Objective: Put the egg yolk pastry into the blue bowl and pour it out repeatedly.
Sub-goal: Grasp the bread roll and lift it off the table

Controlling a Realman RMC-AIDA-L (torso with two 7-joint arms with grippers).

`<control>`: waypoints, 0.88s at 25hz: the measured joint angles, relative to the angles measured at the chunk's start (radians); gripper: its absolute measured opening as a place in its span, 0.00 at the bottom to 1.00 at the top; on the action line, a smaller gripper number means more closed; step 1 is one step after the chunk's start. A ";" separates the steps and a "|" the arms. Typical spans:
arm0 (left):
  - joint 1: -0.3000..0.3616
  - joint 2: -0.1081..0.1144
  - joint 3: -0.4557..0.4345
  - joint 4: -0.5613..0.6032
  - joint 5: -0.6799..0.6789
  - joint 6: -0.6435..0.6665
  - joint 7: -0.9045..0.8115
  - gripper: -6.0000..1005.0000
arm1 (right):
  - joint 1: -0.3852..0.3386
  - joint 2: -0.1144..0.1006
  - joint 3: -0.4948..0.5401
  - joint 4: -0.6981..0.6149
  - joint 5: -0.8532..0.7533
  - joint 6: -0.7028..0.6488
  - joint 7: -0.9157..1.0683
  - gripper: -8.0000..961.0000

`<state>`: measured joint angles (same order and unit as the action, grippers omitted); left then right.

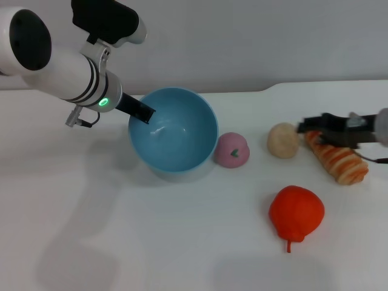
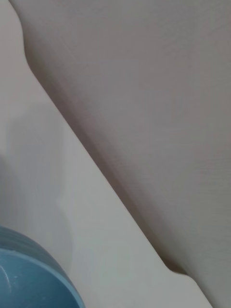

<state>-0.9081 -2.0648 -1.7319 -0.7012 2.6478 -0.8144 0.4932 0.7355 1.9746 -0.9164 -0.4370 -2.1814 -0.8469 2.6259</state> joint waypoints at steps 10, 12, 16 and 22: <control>-0.004 -0.001 0.000 0.000 -0.001 0.001 -0.006 0.00 | 0.052 -0.043 -0.004 -0.197 -0.282 -0.132 0.155 0.59; -0.007 -0.001 0.000 0.000 -0.002 0.001 -0.006 0.00 | 0.107 -0.062 -0.001 -0.161 -0.350 -0.174 0.172 0.59; -0.010 -0.001 0.000 0.000 -0.029 0.005 -0.003 0.00 | 0.170 -0.060 0.003 -0.107 -0.425 -0.166 0.190 0.59; -0.006 -0.001 0.000 0.000 -0.047 0.001 -0.002 0.00 | 0.168 -0.019 0.004 -0.067 -0.403 -0.058 0.189 0.58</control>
<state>-0.9145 -2.0656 -1.7320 -0.7010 2.6008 -0.8130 0.4907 0.9038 1.9554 -0.9119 -0.5040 -2.5846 -0.9050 2.8145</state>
